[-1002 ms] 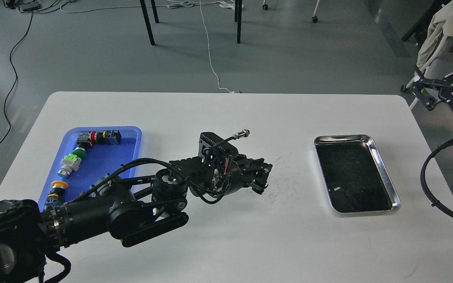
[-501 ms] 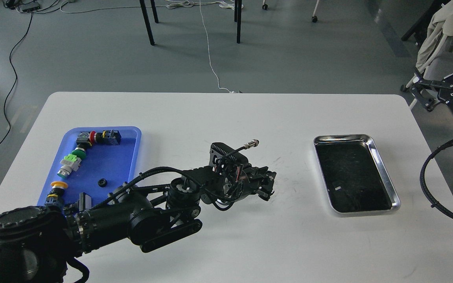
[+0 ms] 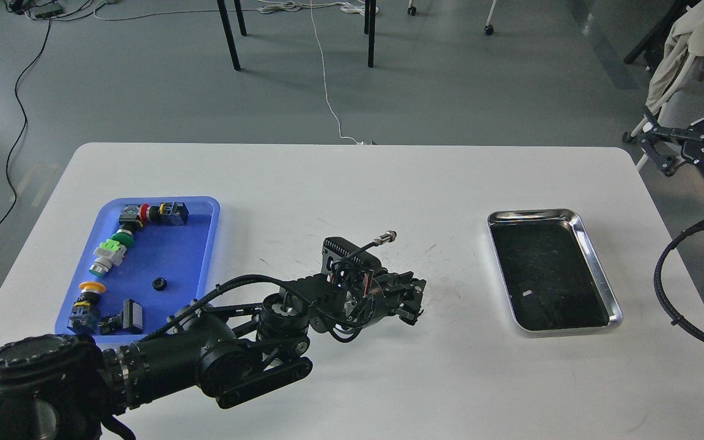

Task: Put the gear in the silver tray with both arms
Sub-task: 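Carry the black gear with the left gripper toward the table center, then open the left gripper to set the gear on the table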

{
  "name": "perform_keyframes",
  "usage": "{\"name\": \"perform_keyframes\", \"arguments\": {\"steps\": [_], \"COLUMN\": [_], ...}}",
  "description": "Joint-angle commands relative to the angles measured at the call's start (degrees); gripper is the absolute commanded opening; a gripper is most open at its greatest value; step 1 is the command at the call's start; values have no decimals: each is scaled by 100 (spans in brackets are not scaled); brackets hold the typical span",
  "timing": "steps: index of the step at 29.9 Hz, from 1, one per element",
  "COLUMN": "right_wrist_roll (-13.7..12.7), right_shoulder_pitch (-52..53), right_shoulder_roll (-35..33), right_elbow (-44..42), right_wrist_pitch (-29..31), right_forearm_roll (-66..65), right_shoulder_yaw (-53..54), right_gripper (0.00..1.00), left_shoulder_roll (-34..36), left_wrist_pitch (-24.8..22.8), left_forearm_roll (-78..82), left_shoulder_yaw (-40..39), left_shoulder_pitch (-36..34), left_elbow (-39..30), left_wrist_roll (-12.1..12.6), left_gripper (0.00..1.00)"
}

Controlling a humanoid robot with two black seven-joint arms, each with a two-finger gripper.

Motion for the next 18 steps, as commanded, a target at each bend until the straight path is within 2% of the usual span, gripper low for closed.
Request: {"name": "perform_keyframes", "arguments": {"steps": [1,4,7,8,10,15,18], "right_wrist_roll": [-2,-2,-2,-2,-2,-10,-28], "right_shoulder_pitch": [0,-17,-17,-26,-26,-17,-17], "right_shoulder_roll": [0,0,0,0,0,-9,-18], "right_elbow": [0,0,0,0,9,27,53], "right_wrist_pitch": [-8,-8,-8,-8,-17,-26,-26], "right_forearm_roll": [0,0,-8,-26,-44,-52,-61], "right_shoulder_yaw": [-18,-36,-36,-44,-44,-44,-44], "right_gripper": [99,99,99,99,99,99,99], "left_shoulder_roll": [0,0,0,0,0,0,0], "left_wrist_pitch": [71,159,255,308,378,457,502], "left_forearm_roll": [1,-17,-244,-402,-762,-1501,-1967], "left_shoulder_yaw": [-7,-7,-7,-7,2,-226,-840], "left_shoulder_pitch": [27,45,54,54,45,-25,-34], "left_elbow": [0,-9,-61,-105,-193,-360,-518], "left_wrist_roll": [0,-35,-53,-36,-9,9,17], "left_gripper": [26,36,58,67,96,98,98]}}
